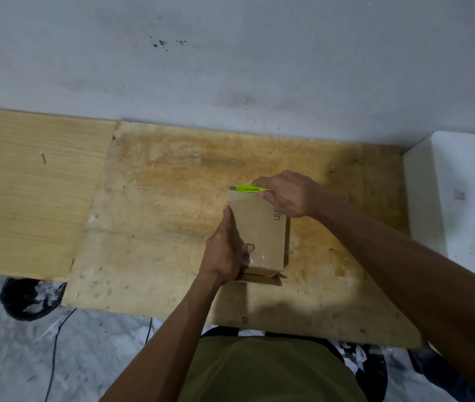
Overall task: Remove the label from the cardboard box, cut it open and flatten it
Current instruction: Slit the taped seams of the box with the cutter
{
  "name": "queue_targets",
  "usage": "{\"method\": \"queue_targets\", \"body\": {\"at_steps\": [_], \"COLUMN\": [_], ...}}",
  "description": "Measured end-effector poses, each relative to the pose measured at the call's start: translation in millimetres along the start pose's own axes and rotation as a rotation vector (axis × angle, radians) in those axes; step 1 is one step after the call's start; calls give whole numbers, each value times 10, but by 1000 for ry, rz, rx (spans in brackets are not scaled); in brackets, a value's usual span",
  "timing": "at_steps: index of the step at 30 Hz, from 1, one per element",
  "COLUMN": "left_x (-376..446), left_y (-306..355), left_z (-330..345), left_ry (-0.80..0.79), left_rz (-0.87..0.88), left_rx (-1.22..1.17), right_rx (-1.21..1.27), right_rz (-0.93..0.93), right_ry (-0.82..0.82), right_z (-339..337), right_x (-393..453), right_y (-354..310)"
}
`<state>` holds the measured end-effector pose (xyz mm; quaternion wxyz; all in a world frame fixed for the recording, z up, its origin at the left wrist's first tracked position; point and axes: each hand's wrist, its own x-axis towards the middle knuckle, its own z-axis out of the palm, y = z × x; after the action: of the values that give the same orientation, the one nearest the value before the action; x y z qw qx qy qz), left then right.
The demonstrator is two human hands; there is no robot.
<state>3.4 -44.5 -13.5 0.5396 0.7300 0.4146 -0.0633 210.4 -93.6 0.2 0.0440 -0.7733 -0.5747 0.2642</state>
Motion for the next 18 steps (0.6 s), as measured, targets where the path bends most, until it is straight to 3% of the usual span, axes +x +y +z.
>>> {"method": "queue_targets", "body": {"at_steps": [18], "left_x": [26], "left_y": [-49], "left_z": [8], "left_ry": [7], "left_rz": [49], "left_rx": [50], "right_rx": [-127], "right_rz": [3], "right_ry": [0], "right_z": [-25], "right_x": [-97], "right_y": [150]}}
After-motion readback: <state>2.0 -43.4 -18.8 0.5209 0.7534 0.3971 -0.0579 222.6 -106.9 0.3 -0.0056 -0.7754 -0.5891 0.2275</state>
